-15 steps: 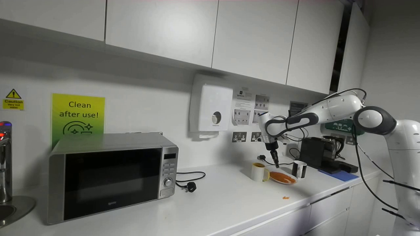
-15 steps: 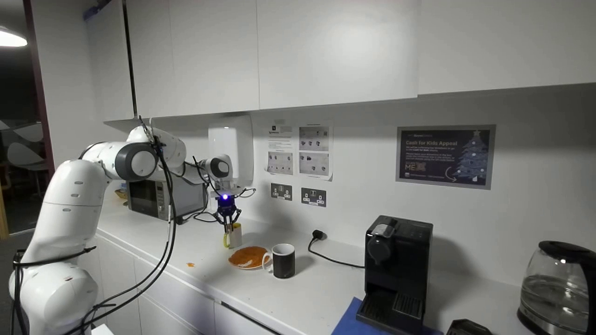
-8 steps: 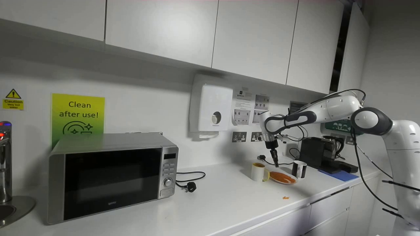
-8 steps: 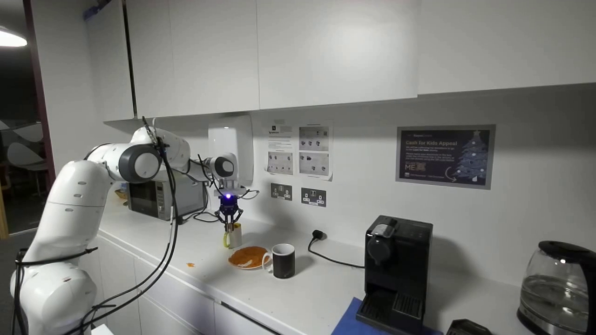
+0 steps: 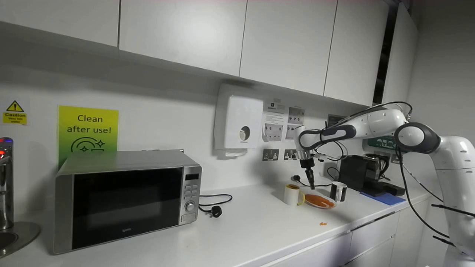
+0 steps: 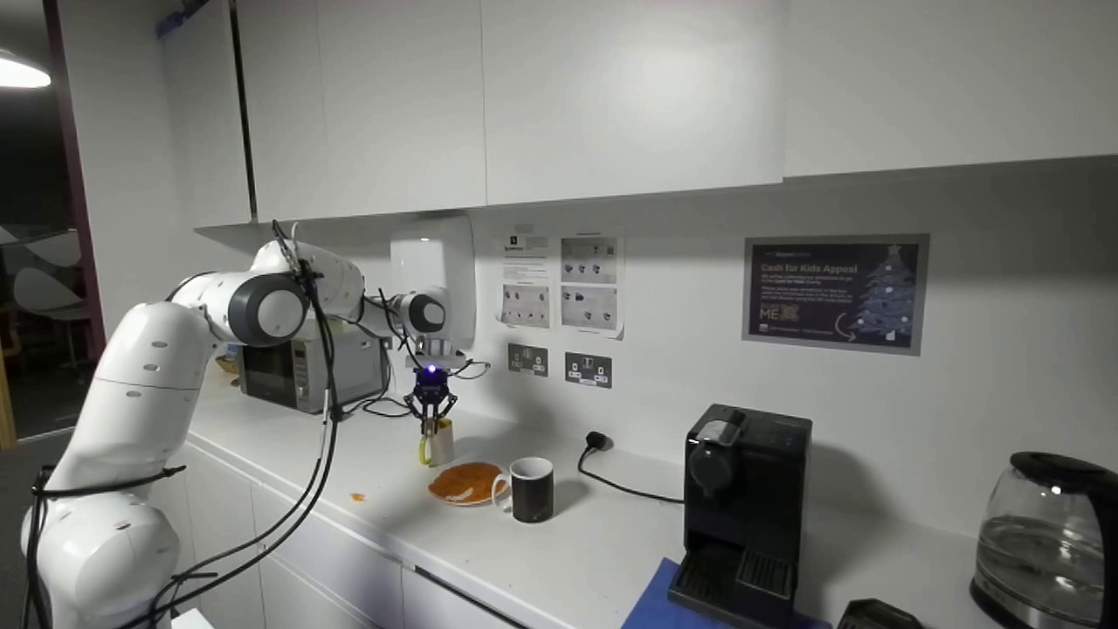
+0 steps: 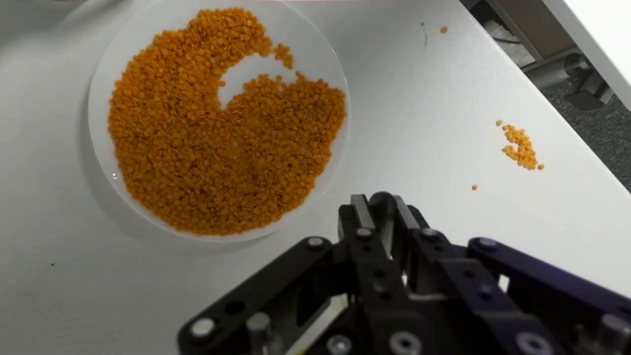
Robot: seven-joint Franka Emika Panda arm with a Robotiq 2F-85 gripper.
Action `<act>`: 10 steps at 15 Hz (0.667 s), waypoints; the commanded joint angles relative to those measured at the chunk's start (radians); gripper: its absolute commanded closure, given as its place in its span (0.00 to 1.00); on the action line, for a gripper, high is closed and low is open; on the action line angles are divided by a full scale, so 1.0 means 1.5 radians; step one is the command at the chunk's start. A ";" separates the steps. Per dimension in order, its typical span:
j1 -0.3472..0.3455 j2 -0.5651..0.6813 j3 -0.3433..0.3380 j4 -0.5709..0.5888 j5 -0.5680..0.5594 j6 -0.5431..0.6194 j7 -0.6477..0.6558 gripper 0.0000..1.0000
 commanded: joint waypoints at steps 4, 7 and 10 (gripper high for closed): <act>-0.018 0.012 0.002 0.037 0.045 -0.049 -0.043 0.97; -0.027 0.009 0.001 0.039 0.067 -0.057 -0.058 0.97; -0.039 0.008 -0.002 0.040 0.085 -0.056 -0.071 0.97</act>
